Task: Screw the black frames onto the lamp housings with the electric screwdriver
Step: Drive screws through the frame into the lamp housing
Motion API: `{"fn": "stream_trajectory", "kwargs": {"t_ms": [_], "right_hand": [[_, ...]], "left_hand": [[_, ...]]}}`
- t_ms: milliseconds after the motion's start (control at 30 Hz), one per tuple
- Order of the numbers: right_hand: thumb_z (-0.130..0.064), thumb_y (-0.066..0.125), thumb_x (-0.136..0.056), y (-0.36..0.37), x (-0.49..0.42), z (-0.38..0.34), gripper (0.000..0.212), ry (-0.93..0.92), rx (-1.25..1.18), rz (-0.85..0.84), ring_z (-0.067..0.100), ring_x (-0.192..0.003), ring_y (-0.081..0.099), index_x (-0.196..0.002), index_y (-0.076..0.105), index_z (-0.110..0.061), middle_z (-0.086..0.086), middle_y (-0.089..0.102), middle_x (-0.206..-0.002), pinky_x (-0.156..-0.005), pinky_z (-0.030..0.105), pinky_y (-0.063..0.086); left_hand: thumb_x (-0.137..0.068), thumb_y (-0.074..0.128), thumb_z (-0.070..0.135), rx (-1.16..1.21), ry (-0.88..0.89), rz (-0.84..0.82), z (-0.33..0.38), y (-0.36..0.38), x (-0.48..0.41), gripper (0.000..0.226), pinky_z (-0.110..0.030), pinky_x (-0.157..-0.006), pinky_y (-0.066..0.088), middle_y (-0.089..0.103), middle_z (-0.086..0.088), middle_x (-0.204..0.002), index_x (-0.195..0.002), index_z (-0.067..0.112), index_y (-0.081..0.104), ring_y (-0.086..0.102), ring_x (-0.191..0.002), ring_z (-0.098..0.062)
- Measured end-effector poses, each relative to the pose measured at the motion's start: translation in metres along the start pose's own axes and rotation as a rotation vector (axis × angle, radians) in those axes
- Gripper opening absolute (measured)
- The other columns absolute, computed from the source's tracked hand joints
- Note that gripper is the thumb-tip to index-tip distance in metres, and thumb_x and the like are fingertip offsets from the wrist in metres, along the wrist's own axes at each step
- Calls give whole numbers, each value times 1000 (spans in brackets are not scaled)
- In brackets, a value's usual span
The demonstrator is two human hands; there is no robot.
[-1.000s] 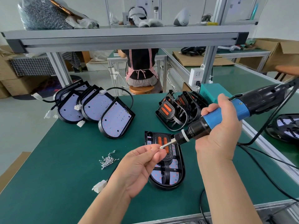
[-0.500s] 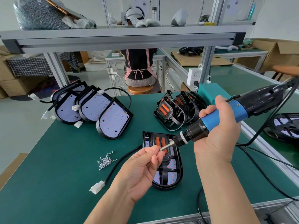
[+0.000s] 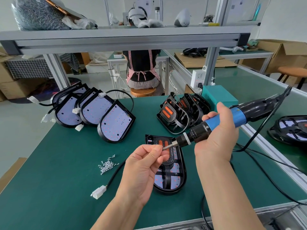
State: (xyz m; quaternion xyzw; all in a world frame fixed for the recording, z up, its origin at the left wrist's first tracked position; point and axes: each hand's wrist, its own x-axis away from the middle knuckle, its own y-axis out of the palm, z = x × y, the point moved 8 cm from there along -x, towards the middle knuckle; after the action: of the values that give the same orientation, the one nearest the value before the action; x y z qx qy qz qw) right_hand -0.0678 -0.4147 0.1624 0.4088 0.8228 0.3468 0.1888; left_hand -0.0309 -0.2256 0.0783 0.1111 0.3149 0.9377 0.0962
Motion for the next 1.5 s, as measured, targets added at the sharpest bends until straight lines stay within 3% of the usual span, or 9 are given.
{"fn": "stream_trajectory", "kwargs": {"t_ms": [100,267,433,567,667,767,933,1067,1500], "right_hand": [[-9,63,-94,3,-3,3,11,69,-8,-19,14,-55,50,-88,54,-12,-1,49,-61,-62,27,46],[-25,61,-99,-7,-6,11,20,2,151,-3,10,-65,57,-111,56,-11,-2,55,-77,-66,25,52],[-22,66,-94,-10,-12,19,16,53,66,26,12,-61,57,-100,57,-10,-2,55,-71,-64,27,52],[-9,68,-89,-4,-13,22,15,-4,13,-14,14,-53,50,-87,55,-16,-2,53,-60,-60,26,48],[-7,68,-85,5,-8,30,15,-63,93,-110,15,-51,50,-87,55,-14,0,53,-60,-55,26,47],[-10,69,-82,16,2,39,17,-99,159,-208,16,-50,49,-90,55,-10,0,53,-59,-54,25,45],[-11,71,-79,30,12,49,18,-133,222,-302,16,-47,49,-82,53,-12,0,52,-54,-51,23,44],[-13,71,-79,30,12,55,19,-118,227,-313,16,-48,49,-85,54,-9,2,51,-55,-51,22,44],[-12,71,-79,32,12,70,21,-73,237,-367,17,-47,49,-93,57,-4,4,51,-55,-52,22,45]], "left_hand": [[-73,71,7,-2,-10,2,-1,0,0,4,-16,-56,54,68,-16,-71,-70,5,74,66,-58,-14],[-73,76,17,-37,-21,-50,0,-2,0,17,-17,-60,56,72,-20,-80,-85,7,81,72,-68,-20],[-80,58,78,-404,36,-13,13,-23,-7,61,-23,-56,55,75,-22,-84,-111,29,75,73,-71,-26],[-89,59,64,-788,196,311,32,-60,-28,36,-31,-58,48,66,7,-69,-95,30,71,61,-66,-14],[-83,65,63,-1045,41,220,10,-56,-48,47,-28,-58,46,64,5,-85,-109,25,60,60,-67,-14],[-80,68,65,-1166,-33,169,-7,-51,-60,49,-30,-59,42,65,3,-90,-95,18,59,60,-77,-13],[-78,76,55,-1042,-63,151,-16,-54,-67,48,-34,-67,44,70,-10,-88,-82,9,59,59,-75,-21],[-79,76,52,-1004,-75,168,-18,-55,-65,47,-30,-57,35,57,0,-71,-71,15,48,48,-63,-18],[-69,75,50,-891,-111,145,-24,-55,-66,46,-32,-66,39,56,-2,-74,-78,11,51,52,-69,-20]]}}
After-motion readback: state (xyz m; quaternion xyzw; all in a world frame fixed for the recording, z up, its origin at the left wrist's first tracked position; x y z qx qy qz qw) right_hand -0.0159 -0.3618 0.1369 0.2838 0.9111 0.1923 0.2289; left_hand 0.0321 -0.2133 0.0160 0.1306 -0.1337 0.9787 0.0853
